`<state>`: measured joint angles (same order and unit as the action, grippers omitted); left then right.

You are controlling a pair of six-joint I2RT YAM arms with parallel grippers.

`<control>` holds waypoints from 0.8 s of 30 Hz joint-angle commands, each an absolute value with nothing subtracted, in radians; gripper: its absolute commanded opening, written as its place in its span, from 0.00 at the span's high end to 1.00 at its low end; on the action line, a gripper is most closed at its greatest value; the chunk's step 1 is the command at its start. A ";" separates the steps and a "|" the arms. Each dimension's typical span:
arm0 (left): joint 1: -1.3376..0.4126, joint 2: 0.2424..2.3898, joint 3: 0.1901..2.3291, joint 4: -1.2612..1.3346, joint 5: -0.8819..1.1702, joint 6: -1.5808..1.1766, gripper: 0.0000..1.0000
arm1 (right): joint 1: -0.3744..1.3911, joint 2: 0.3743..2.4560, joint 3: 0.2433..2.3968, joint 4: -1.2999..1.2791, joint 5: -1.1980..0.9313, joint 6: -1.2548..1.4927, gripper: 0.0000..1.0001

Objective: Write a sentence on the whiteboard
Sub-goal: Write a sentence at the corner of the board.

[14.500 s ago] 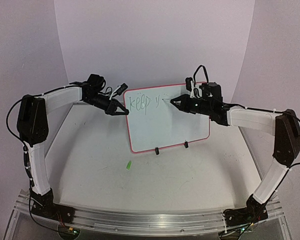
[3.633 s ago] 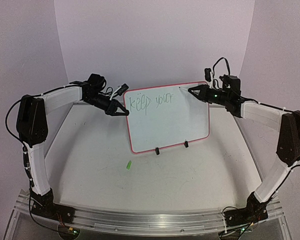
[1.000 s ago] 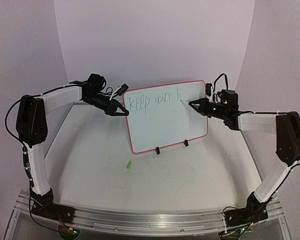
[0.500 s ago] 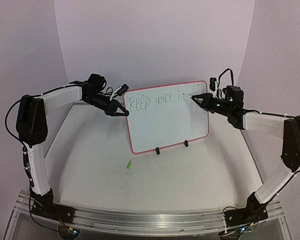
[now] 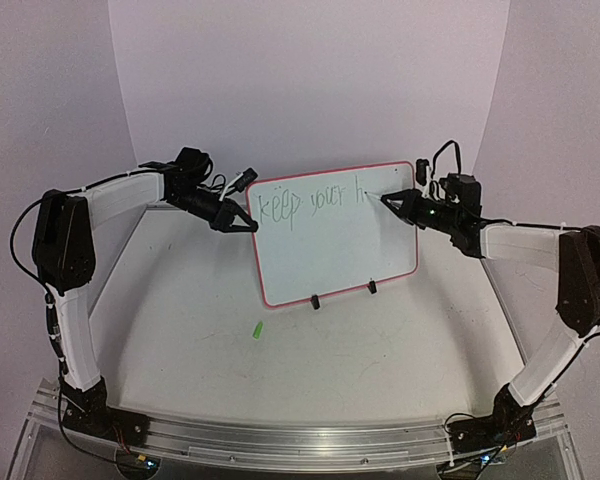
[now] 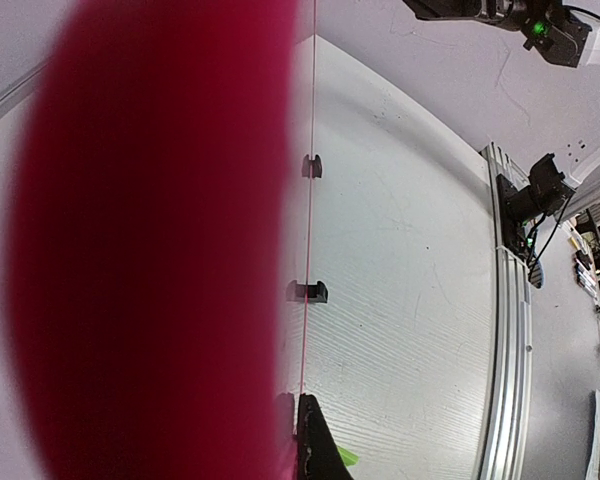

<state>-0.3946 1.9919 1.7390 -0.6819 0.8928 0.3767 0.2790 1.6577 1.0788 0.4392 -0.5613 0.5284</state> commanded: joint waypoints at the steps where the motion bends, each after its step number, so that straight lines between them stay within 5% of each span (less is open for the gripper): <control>1: -0.407 1.967 1.744 -0.686 0.839 0.429 1.00 | 0.275 1.669 1.117 0.458 -0.507 0.535 1.00; 24: -0.407 1.972 1.745 -0.686 0.841 0.429 1.00 | 0.274 1.708 1.183 0.456 -0.511 0.534 1.00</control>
